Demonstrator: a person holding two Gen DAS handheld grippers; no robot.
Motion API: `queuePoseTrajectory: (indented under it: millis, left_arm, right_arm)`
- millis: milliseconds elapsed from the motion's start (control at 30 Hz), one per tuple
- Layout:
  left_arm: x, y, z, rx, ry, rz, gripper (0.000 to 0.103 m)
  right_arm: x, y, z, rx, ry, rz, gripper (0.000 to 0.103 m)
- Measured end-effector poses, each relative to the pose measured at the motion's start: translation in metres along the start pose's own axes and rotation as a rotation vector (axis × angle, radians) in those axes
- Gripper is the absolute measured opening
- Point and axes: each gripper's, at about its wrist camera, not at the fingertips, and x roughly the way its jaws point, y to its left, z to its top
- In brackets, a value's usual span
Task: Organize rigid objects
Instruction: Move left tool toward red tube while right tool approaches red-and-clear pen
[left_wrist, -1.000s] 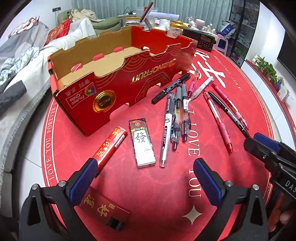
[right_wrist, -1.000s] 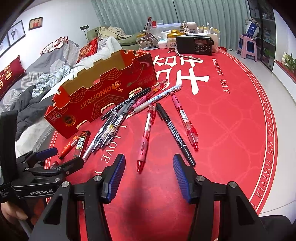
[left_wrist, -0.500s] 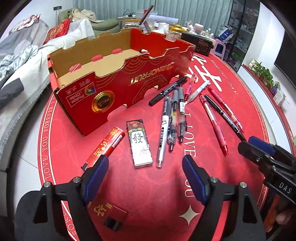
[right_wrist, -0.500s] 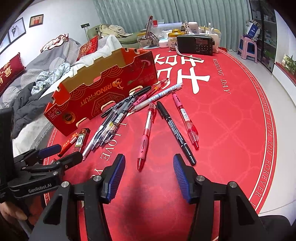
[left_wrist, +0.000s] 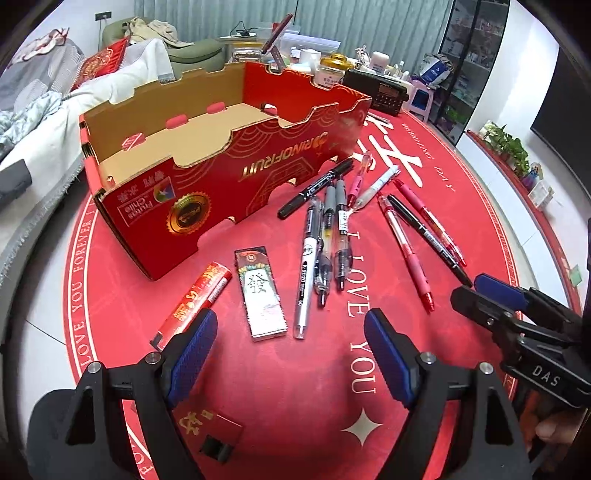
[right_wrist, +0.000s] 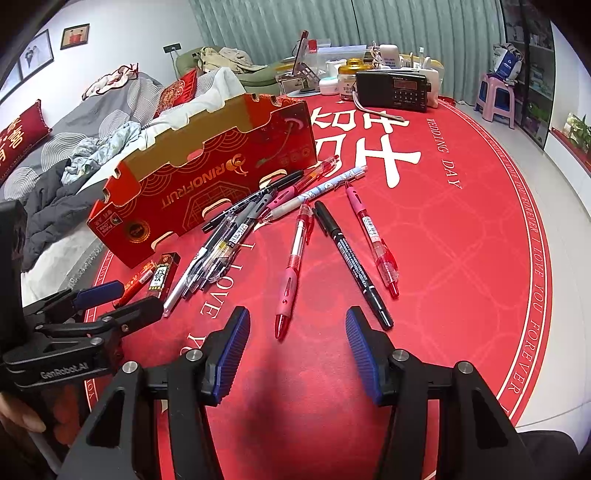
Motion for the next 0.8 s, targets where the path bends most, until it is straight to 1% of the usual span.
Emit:
queuePoseTrajectory:
  millis: [133,267,367,433,600,800]
  left_arm:
    - [0.001,0.001,0.001,0.003,0.019,0.004,0.085]
    - [0.005,-0.005,0.002,0.047,0.048,0.050,0.085]
    - [0.007,-0.005,0.002,0.062,0.064,0.068,0.085]
    - [0.005,-0.002,0.001,0.060,0.065,0.062,0.085]
    - [0.007,0.013,0.002,0.020,0.090,0.031,0.086]
    - [0.007,0.018,0.004,0.020,0.102,0.032,0.086]
  right_arm:
    - [0.000,0.001,0.001,0.001,-0.001,-0.001,0.056]
    - [0.001,0.004,0.004,-0.004,0.009,-0.004,0.056]
    - [0.002,0.008,0.007,-0.017,0.016,-0.014,0.056]
    - [0.001,0.010,0.009,-0.020,0.016,-0.020,0.056]
    - [0.002,0.011,0.011,-0.016,0.027,-0.033,0.056]
    - [0.003,0.011,0.018,-0.011,0.032,-0.038,0.056]
